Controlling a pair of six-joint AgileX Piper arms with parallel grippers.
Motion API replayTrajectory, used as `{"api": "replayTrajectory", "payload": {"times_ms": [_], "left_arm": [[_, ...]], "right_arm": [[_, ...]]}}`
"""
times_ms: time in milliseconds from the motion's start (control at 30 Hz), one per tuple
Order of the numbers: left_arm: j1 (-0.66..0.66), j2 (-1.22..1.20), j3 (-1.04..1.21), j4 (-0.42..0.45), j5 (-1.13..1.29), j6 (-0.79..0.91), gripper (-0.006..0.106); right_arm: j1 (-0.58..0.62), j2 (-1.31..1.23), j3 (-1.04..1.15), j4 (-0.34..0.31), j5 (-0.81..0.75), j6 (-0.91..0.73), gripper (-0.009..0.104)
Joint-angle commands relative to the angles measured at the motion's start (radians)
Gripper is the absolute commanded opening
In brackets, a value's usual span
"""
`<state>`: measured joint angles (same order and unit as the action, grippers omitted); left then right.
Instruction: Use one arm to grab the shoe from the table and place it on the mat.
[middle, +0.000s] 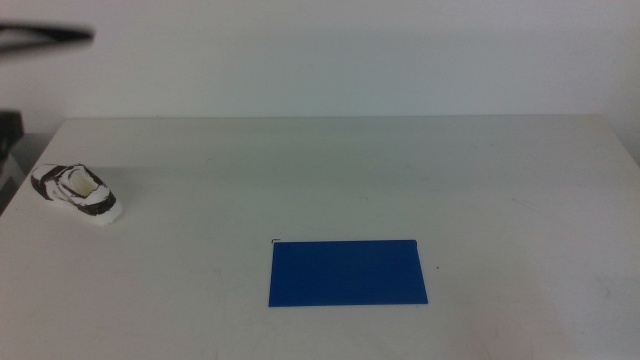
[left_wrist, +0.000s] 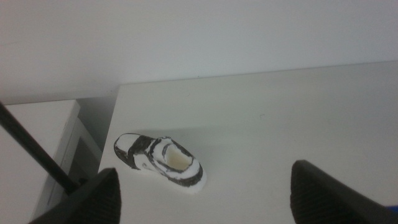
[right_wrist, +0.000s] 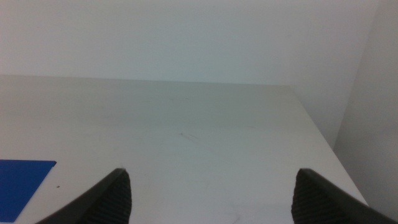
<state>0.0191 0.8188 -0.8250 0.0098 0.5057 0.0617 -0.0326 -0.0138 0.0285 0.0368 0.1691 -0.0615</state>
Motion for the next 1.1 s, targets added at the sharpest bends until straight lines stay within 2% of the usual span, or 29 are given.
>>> {"api": "replayTrajectory", "payload": {"times_ms": [0,200,300,467,600,800,1067], "left_arm": [[-0.007,0.070,-0.102,0.007,-0.027,-0.017,0.094],[-0.007,0.243,-0.295,0.039,0.062,-0.069,0.094],[-0.007,0.319,-0.397,0.101,0.145,-0.132,0.094],[-0.007,0.473,-0.559,0.263,0.270,-0.308,0.094],[-0.007,0.575,-0.656,0.320,0.338,-0.399,0.094],[0.012,0.745,-0.783,0.341,0.416,-0.519,0.094],[0.105,0.971,-0.959,0.217,0.522,-0.592,0.094]], "right_arm": [[0.003,-0.021,-0.010,-0.008,-0.079,-0.013,0.066],[0.003,-0.021,-0.010,-0.008,-0.079,-0.013,0.066],[0.003,-0.021,-0.010,-0.008,-0.079,-0.013,0.066],[0.003,-0.021,-0.010,-0.008,-0.079,-0.013,0.066],[0.003,-0.021,-0.010,-0.008,-0.079,-0.013,0.066],[0.003,-0.021,-0.010,-0.008,-0.079,-0.013,0.066],[0.003,-0.021,-0.010,-0.008,-0.079,-0.013,0.066]]}}
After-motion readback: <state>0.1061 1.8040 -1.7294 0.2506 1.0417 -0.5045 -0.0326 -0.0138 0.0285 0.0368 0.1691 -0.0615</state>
